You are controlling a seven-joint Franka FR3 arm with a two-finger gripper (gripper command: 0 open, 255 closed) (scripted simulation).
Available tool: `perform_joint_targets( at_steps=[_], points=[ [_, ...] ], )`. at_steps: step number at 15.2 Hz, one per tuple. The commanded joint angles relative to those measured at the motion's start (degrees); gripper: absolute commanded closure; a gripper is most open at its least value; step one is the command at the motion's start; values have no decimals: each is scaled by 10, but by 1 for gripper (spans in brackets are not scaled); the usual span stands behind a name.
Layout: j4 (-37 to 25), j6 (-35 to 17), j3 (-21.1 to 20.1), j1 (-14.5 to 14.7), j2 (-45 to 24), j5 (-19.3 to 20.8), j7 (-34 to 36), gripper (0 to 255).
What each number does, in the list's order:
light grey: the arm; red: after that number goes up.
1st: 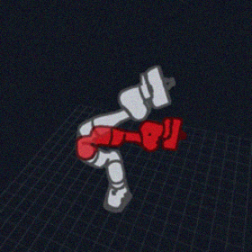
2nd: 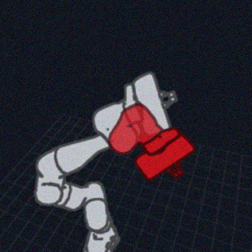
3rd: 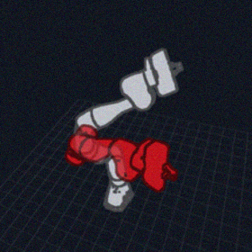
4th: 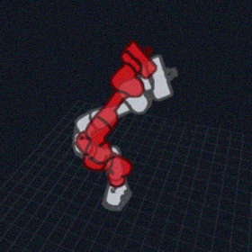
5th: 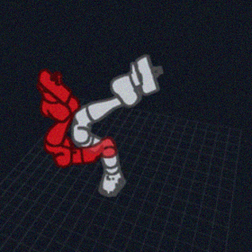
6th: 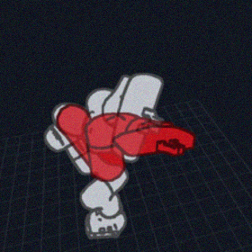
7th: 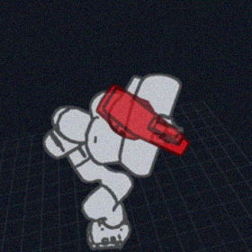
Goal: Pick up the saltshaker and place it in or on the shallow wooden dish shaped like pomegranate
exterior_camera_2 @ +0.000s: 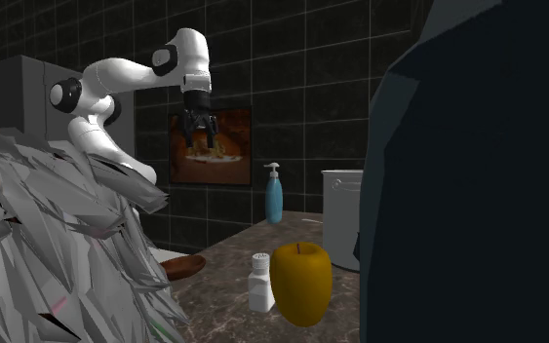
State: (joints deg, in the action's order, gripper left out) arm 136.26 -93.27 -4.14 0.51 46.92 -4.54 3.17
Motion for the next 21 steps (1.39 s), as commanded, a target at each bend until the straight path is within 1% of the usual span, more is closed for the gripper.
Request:
perform_joint_targets(
  at_steps=[1, 6, 11, 16, 21],
  points=[
    [0, 0, 0, 0, 0, 0, 0, 0],
    [-5, -72, 28, -14, -82, 21, -40, 0],
    [-29, -137, 55, -26, -175, 36, -77, 0],
    [-71, -191, 79, -35, -276, 43, -112, 0],
    [-133, -231, 99, -43, -381, 40, -148, 0]
  ],
)
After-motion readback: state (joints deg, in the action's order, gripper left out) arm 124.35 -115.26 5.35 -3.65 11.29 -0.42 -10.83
